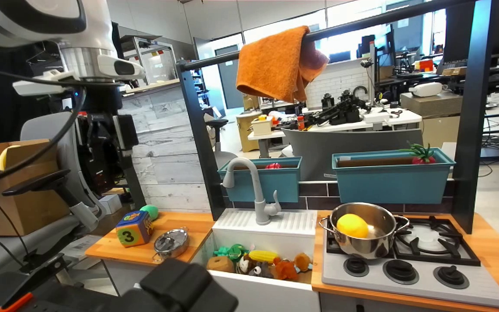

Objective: Take the lid off the pot on the counter

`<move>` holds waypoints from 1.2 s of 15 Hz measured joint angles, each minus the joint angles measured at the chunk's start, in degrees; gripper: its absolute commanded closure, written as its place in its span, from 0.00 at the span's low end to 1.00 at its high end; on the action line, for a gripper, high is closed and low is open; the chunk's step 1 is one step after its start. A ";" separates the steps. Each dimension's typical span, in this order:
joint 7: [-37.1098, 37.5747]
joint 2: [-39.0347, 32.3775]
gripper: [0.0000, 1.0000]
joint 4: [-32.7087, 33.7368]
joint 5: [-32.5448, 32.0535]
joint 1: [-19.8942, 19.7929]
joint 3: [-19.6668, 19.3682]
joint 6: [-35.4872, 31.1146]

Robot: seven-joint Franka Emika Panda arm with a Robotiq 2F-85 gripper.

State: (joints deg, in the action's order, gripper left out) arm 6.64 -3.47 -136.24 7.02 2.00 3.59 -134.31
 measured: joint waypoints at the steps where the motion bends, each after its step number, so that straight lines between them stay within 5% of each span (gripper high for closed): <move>1: 0.12 -2.08 0.00 1.17 -0.05 0.36 0.07 -0.37; 18: 1.99 -28.11 0.00 17.61 -8.37 3.67 -1.70 -10.16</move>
State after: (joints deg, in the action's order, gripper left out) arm 8.63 -31.58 -118.63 -1.35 5.66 1.89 -144.46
